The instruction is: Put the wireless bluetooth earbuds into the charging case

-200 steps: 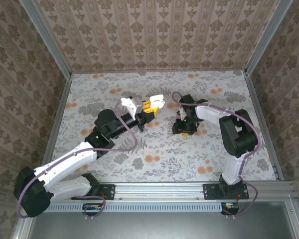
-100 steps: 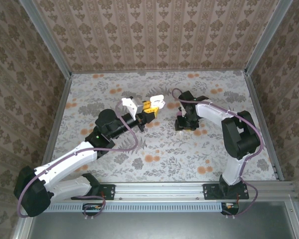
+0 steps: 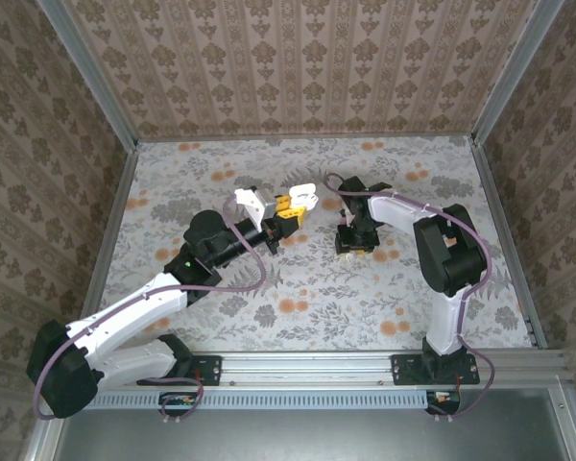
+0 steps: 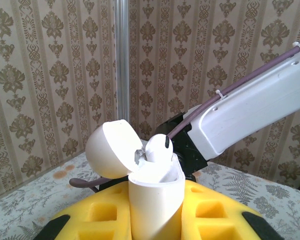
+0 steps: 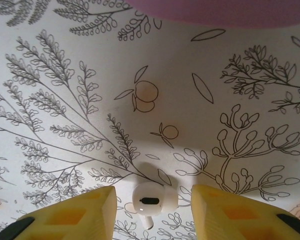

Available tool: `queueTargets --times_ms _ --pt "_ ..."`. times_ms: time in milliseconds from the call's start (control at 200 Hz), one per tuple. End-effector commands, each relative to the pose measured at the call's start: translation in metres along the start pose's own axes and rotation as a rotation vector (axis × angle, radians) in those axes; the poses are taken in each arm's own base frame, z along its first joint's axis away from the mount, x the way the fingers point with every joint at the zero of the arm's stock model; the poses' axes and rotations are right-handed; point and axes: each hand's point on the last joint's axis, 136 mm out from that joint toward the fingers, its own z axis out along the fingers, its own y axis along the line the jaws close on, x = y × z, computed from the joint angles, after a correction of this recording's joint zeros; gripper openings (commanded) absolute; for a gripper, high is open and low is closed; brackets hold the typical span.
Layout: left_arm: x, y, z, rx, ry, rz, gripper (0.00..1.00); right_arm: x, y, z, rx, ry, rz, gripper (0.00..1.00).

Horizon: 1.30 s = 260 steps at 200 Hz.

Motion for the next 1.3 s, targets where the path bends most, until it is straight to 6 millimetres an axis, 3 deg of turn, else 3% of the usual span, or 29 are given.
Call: queueTargets --times_ms 0,980,1295 --pt "-0.016 -0.001 0.002 0.002 -0.043 0.013 0.20 0.003 -0.001 0.000 0.024 0.031 -0.020 0.44" --pt "-0.014 0.000 0.005 0.008 -0.035 0.006 0.19 0.009 -0.004 0.020 0.033 0.067 -0.001 0.30" --pt "-0.013 0.000 0.005 0.006 -0.030 0.006 0.20 0.005 -0.001 0.010 0.022 0.029 0.007 0.27"
